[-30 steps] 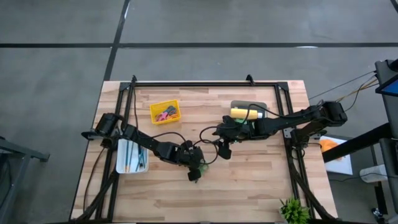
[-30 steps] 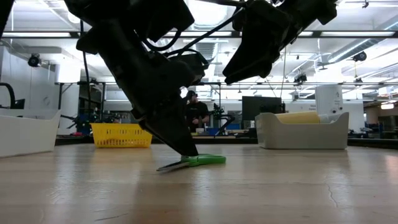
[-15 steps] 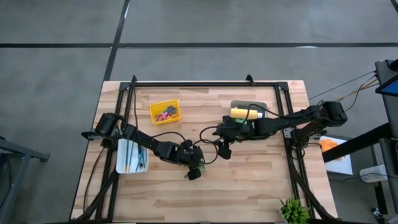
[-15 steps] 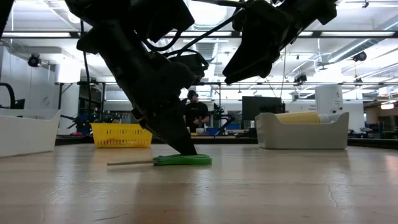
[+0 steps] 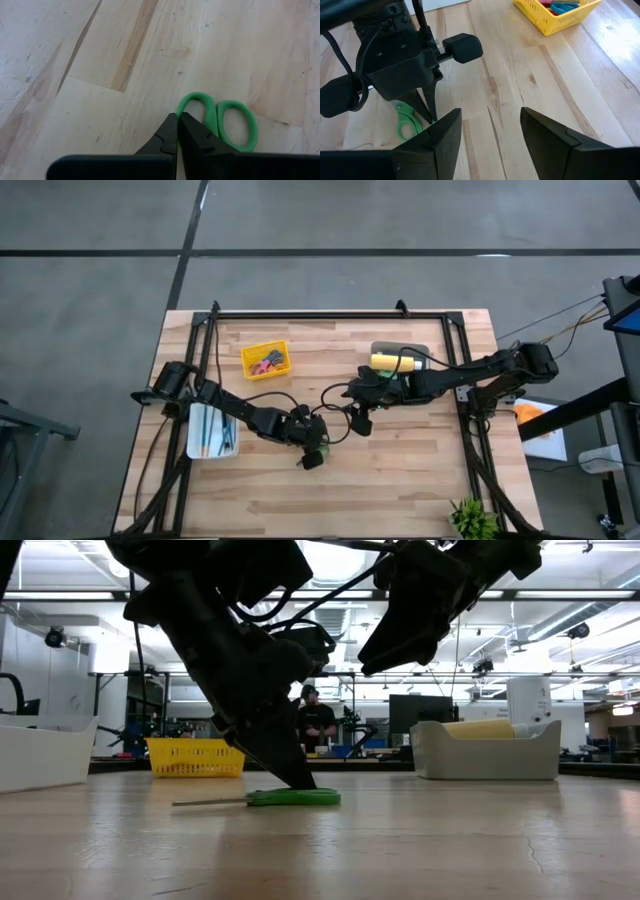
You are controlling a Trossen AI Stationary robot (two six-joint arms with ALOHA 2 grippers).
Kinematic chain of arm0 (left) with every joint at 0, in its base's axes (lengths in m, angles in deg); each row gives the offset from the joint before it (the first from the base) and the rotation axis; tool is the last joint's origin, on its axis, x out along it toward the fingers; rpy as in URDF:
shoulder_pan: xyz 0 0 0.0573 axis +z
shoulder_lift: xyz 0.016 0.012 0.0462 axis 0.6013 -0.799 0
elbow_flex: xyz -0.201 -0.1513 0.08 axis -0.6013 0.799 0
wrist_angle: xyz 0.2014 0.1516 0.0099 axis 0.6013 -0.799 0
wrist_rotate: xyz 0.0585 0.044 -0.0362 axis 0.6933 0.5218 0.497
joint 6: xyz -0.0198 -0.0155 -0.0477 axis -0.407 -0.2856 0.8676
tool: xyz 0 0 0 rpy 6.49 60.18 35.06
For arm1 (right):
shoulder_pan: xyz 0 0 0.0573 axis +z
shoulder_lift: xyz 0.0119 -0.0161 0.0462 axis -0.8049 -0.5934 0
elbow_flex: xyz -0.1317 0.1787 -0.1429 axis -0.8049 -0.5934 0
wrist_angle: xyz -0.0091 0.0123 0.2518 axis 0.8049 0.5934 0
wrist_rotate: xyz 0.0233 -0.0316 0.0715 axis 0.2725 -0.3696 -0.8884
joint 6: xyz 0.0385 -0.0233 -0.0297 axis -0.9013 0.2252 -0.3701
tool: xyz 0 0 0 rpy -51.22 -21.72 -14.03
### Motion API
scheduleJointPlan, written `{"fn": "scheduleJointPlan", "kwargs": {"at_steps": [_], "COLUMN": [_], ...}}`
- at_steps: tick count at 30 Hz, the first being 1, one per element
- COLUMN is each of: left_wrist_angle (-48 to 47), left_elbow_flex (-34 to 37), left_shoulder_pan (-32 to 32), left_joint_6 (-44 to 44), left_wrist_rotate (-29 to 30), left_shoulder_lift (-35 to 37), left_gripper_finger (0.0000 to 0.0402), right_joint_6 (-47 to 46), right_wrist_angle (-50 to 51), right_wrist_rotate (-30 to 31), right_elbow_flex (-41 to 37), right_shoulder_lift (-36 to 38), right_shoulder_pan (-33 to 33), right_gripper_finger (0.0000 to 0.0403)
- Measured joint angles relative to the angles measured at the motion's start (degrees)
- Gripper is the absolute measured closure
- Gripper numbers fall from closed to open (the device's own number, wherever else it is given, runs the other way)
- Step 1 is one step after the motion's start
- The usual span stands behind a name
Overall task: Pick & Place Paint Supplies
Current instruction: Put the green scissors into the yellow bin
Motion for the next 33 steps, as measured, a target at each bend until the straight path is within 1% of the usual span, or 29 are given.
{"fn": "scheduleJointPlan", "kwargs": {"at_steps": [6, 21, 27, 33], "left_wrist_angle": [-2.6, -10.1, -16.7, -24.6], "left_elbow_flex": [-0.6, -0.7, -0.7, -0.7], "left_shoulder_pan": [0.0, 0.1, 0.6, 3.0], "left_joint_6": [0.0, 0.4, 1.5, 1.5], "left_wrist_rotate": [0.0, 1.2, 1.3, 1.3], "left_shoulder_lift": [1.0, 6.4, 9.9, 15.9], "left_gripper_finger": [0.0397, 0.0396, 0.0396, 0.0396], "right_joint_6": [0.0, 0.0, 0.0, 0.0], "right_wrist_angle": [0.0, 0.0, 0.0, 0.0], "right_wrist_rotate": [0.0, 0.0, 0.0, 0.0], "right_elbow_flex": [0.0, 0.0, 0.0, 0.0], "right_shoulder_lift": [0.0, 0.0, 0.0, 0.0], "right_shoulder_pan": [0.0, 0.0, 0.0, 0.0], "right_gripper_finger": [0.0202, 0.0202, 0.0202, 0.0202]}}
